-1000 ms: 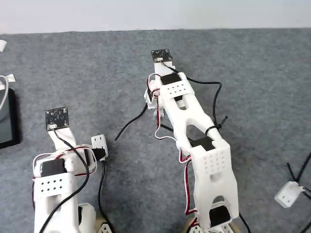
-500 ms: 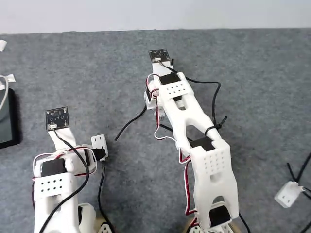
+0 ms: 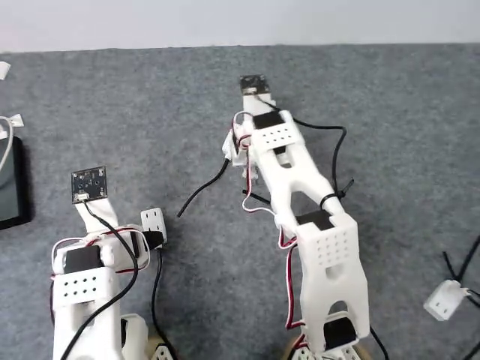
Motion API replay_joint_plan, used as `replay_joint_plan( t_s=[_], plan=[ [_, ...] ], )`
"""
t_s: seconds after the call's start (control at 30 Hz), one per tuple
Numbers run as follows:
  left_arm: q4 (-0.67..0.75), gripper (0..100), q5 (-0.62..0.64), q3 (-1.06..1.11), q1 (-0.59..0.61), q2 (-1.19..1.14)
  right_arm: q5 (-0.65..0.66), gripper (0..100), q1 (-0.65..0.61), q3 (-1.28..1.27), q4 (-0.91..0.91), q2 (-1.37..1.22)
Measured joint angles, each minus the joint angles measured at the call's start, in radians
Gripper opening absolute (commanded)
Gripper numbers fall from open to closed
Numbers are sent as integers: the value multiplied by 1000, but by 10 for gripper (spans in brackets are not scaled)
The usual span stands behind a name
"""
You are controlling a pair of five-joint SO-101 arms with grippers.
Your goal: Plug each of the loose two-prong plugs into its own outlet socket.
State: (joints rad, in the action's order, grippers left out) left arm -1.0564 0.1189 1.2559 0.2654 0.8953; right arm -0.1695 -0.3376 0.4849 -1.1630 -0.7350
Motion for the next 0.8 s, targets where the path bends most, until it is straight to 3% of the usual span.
replay_joint_plan(
  t_s=[0.43,0.8],
  plan=[
    [0,242,0,0,0,0,0,78,8,75,25,-81],
    [0,242,0,0,0,0,0,72,8,252,-89,-193]
  ],
)
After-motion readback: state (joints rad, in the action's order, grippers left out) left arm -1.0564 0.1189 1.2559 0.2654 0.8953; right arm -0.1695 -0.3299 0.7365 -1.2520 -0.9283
